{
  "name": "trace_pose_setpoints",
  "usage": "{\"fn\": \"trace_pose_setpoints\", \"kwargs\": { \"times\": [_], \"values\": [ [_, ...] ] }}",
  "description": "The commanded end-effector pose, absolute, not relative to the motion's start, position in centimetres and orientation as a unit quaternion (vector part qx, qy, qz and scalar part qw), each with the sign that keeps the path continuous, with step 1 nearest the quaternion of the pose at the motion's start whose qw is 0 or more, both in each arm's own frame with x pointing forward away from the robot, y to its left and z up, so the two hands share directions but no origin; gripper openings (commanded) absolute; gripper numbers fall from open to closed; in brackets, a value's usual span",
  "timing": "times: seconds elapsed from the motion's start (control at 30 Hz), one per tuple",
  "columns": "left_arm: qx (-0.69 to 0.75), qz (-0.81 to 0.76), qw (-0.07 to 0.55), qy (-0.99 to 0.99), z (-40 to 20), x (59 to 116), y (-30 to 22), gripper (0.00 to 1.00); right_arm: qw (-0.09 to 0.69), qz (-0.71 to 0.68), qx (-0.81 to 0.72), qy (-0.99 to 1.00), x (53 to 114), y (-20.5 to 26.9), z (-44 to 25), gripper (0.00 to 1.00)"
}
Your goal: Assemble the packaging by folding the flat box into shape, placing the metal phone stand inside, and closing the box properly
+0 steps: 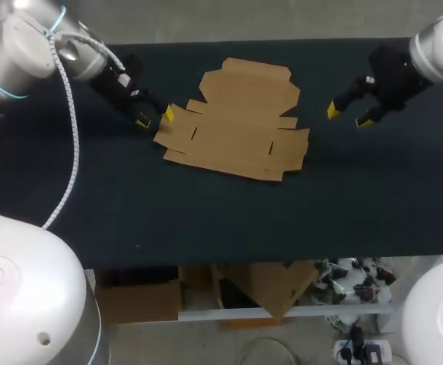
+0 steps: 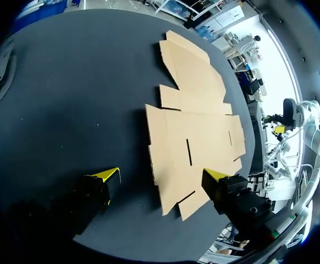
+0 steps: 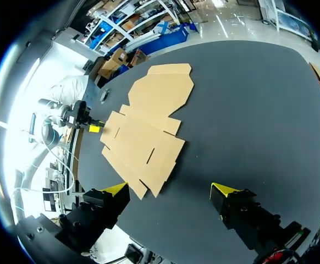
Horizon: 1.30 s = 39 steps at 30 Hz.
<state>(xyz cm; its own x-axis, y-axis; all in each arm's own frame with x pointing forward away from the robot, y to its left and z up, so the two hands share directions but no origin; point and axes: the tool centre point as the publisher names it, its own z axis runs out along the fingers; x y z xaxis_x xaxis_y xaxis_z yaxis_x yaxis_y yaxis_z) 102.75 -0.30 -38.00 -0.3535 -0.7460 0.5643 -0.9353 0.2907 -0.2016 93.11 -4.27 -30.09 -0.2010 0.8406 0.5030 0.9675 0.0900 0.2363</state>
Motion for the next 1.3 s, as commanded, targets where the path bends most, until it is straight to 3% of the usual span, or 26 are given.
{"fn": "trace_pose_setpoints", "kwargs": {
  "times": [0.03, 0.1, 0.2, 0.27, 0.33, 0.4, 0.83, 1.3],
  "values": [
    [0.536, 0.254, 0.193, -0.782, -38.7, 103.2, -0.8, 1.00, 0.122, -0.263, -0.620, -0.729, 93.1, -4.4, -30.0, 1.00],
    [0.535, 0.254, 0.197, -0.781, -38.9, 103.2, -1.0, 1.00, 0.122, -0.263, -0.620, -0.729, 93.1, -4.4, -30.0, 1.00],
    [0.536, 0.254, 0.201, -0.780, -39.2, 103.3, -1.2, 0.86, 0.122, -0.263, -0.620, -0.729, 93.1, -4.4, -30.0, 1.00],
    [0.537, 0.253, 0.202, -0.779, -39.3, 103.2, -1.2, 0.58, 0.122, -0.263, -0.620, -0.729, 93.1, -4.4, -30.0, 1.00],
    [0.538, 0.252, 0.202, -0.779, -39.4, 103.1, -1.3, 0.38, 0.122, -0.263, -0.620, -0.729, 93.1, -4.4, -30.0, 1.00],
    [0.539, 0.251, 0.200, -0.778, -39.3, 103.0, -1.4, 0.00, 0.122, -0.263, -0.620, -0.729, 93.1, -4.4, -30.0, 1.00],
    [0.556, 0.249, 0.182, -0.772, -39.4, 102.2, -1.3, 0.00, 0.122, -0.263, -0.620, -0.729, 93.1, -4.4, -30.0, 1.00],
    [0.614, 0.243, 0.158, -0.734, -37.9, 97.7, -1.7, 0.00, 0.122, -0.263, -0.620, -0.729, 93.1, -4.4, -30.0, 1.00]
  ]
}}
